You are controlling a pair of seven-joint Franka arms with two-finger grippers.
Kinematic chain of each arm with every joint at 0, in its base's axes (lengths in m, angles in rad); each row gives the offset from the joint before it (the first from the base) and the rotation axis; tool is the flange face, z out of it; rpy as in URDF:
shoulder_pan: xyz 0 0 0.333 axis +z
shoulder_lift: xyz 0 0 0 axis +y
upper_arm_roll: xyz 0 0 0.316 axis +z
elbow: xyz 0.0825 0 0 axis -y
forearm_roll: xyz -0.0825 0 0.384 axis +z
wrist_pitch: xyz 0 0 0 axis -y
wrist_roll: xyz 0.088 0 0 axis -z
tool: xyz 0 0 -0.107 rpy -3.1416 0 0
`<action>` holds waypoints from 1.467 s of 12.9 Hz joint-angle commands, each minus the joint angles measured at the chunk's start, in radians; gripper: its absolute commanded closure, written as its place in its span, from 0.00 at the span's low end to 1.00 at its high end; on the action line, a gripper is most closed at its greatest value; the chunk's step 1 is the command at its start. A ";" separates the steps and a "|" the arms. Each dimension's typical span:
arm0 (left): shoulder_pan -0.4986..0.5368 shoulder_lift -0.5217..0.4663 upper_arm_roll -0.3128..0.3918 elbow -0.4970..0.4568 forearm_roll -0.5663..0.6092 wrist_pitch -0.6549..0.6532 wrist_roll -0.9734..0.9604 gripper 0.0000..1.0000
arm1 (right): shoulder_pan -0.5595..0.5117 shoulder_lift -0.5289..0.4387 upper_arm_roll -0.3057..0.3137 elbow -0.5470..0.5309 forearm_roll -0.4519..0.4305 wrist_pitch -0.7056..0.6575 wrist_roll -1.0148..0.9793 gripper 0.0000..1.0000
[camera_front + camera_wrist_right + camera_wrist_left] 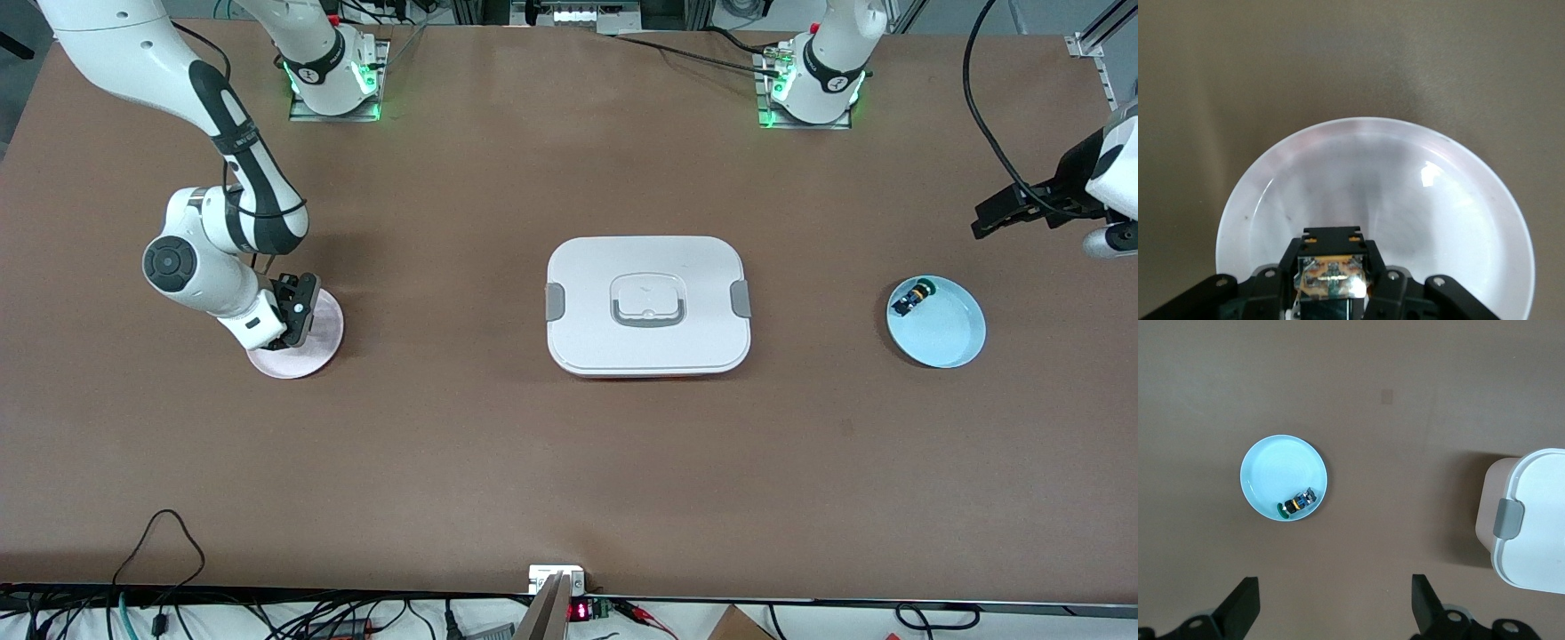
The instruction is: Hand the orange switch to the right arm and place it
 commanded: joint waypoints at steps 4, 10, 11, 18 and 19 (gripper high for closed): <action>-0.010 0.020 0.002 0.038 0.019 -0.023 0.001 0.00 | -0.015 -0.036 0.012 -0.025 -0.012 0.007 0.063 0.00; -0.010 0.023 0.002 0.038 0.018 -0.023 0.001 0.00 | -0.009 -0.120 0.014 0.127 0.007 -0.213 0.335 0.00; -0.010 0.023 0.001 0.038 0.018 -0.023 0.001 0.00 | -0.009 -0.132 0.014 0.162 0.010 -0.283 0.418 0.00; -0.010 0.029 -0.001 0.039 0.016 -0.026 0.001 0.00 | -0.005 -0.154 0.014 0.381 0.064 -0.678 0.895 0.00; -0.010 0.029 -0.001 0.039 0.016 -0.026 0.001 0.00 | 0.000 -0.154 0.015 0.429 0.063 -0.758 1.032 0.00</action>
